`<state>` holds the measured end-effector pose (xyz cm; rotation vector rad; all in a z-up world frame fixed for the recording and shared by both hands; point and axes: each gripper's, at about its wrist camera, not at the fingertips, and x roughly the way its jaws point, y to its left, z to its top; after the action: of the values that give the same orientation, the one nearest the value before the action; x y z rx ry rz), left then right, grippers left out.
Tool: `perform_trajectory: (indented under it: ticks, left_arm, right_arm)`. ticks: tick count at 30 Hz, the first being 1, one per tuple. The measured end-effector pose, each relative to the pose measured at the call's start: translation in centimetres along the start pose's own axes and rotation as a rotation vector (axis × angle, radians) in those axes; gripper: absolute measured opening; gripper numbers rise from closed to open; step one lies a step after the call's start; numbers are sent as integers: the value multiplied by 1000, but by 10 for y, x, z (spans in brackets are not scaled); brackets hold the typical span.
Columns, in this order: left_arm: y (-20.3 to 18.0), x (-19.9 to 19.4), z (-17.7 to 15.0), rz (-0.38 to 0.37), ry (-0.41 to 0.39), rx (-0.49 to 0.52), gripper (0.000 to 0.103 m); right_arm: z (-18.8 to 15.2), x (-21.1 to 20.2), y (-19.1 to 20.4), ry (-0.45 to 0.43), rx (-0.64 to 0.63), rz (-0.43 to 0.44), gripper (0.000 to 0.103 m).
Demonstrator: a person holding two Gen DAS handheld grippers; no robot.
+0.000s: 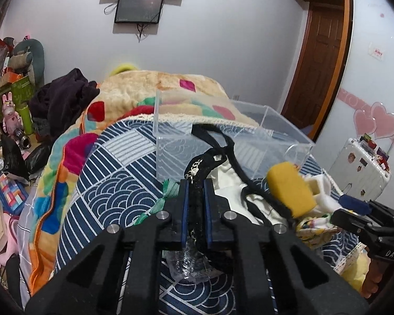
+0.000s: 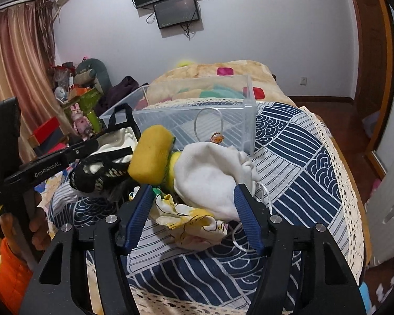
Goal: Organize soft objects
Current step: 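Grasp the black-rimmed white item with the left tool while the right tool grasps the floral cloth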
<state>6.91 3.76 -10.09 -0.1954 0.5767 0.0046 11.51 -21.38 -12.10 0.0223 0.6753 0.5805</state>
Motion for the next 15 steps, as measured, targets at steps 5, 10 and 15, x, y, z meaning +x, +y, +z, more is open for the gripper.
perform_trajectory:
  ticks: [5, 10, 15]
  left_arm:
    - [-6, -16, 3, -14, -35, 18, 9]
    - [-13, -32, 4, -21, -67, 39, 9]
    - [-13, -41, 7, -29, -88, 38, 9]
  right_arm:
    - [2, -11, 6, -20, -25, -21, 61]
    - [0, -7, 14, -16, -47, -47, 60]
    - [-1, 1, 21, 3, -85, -43, 33]
